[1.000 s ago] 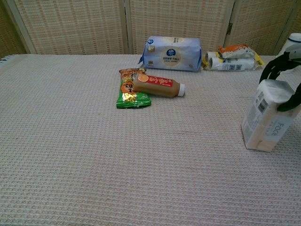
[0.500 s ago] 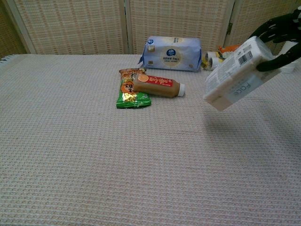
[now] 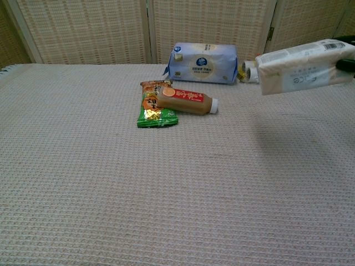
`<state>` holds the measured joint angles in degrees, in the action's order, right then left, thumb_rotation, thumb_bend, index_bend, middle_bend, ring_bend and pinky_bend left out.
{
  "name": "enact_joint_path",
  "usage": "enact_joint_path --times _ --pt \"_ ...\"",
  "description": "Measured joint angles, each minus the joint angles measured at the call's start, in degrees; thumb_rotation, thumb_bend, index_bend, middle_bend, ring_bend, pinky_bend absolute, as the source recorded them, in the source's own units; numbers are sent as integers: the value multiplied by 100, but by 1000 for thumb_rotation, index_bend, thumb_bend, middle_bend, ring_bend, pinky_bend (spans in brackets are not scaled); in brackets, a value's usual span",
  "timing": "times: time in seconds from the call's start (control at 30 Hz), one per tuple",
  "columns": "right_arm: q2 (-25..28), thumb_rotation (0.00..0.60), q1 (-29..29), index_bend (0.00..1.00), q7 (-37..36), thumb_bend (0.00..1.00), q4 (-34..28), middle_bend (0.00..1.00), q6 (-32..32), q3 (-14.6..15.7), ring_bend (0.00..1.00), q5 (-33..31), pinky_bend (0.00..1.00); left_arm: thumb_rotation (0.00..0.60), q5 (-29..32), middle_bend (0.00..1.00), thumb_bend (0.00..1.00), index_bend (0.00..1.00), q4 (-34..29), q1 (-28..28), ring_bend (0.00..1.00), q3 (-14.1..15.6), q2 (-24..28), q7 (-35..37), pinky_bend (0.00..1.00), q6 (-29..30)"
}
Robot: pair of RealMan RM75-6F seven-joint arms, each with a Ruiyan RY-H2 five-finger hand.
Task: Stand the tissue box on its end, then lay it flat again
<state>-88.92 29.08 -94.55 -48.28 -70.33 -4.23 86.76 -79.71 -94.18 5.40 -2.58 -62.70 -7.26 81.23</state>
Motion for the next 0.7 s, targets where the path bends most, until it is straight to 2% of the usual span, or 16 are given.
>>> enact_joint_path --times 0.07,0.17,0.27,0.33,0.5,0.7 --pt "-471 600 -36 471 -532 123 786 438 -57 108 312 228 0 600 2 0 498 225 7 1 0 -4 -2 3 120 2" --pt "-1083 600 -61 472 -1123 126 1641 438 -106 312 316 540 0 600 8 0 497 226 7 1 0 -7 -3 8 120 2" --pt "-1408 600 -46 472 -1518 128 2168 438 -128 558 317 815 0 600 12 0 497 226 9 3 0 -8 -1 5 120 -3" --pt "-1510 600 -32 472 -1619 130 2297 439 -137 663 317 918 0 600 11 0 498 225 10 3 0 -7 -1 5 120 -3" --pt "-1546 600 -7 472 -1612 155 2427 439 -213 668 317 913 0 600 3 0 498 225 8 5 0 -1 4 18 120 -13" --pt "-1567 600 -49 471 -1064 177 2493 438 -422 557 317 776 0 600 -2 0 497 225 4 12 0 9 0 -6 120 -29"
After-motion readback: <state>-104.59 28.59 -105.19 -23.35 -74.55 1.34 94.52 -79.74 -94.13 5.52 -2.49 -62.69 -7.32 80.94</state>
